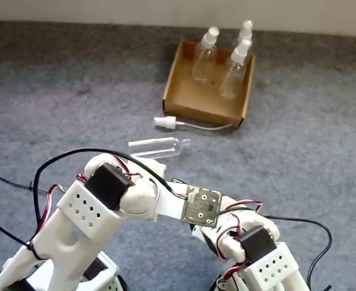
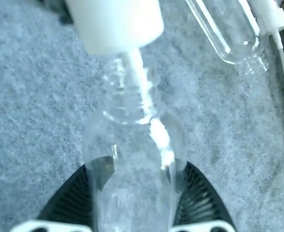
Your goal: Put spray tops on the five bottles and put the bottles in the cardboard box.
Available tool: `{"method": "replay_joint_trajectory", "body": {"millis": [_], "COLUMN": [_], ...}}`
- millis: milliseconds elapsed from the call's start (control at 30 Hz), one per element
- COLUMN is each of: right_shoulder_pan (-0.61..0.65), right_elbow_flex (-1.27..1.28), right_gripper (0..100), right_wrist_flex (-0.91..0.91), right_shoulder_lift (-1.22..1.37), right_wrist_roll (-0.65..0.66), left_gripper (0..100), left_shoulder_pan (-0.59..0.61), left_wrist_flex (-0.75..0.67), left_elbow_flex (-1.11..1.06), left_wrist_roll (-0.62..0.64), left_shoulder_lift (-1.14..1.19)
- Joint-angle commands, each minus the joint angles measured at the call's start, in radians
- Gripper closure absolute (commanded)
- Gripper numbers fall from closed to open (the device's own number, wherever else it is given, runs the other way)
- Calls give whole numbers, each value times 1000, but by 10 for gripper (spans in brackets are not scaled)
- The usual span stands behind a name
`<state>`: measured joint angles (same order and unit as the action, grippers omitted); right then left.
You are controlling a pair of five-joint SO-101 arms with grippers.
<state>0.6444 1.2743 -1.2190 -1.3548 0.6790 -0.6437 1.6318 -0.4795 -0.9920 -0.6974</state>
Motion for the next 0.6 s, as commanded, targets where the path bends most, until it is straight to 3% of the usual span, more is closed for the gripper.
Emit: {"method": "replay_joint_trajectory", "body": {"millis": [0,267,567], "right_shoulder_pan": [13,35,33], "right_elbow_flex": [-2,4,-2], "right_gripper": [995,995,995], "right_wrist_flex": [21,81,110], "right_shoulder_lift": [2,1,4], "right_wrist_roll": [-28,-196,-456], "left_gripper": [996,996,996], "left_shoulder_pan": [-53,-45,71], "left_wrist_flex": [-35,-34,-35], "left_elbow_flex": [41,48,50], "left_wrist_roll": [21,21,23], "left_shoulder_lift": [-16,-19,-24]}}
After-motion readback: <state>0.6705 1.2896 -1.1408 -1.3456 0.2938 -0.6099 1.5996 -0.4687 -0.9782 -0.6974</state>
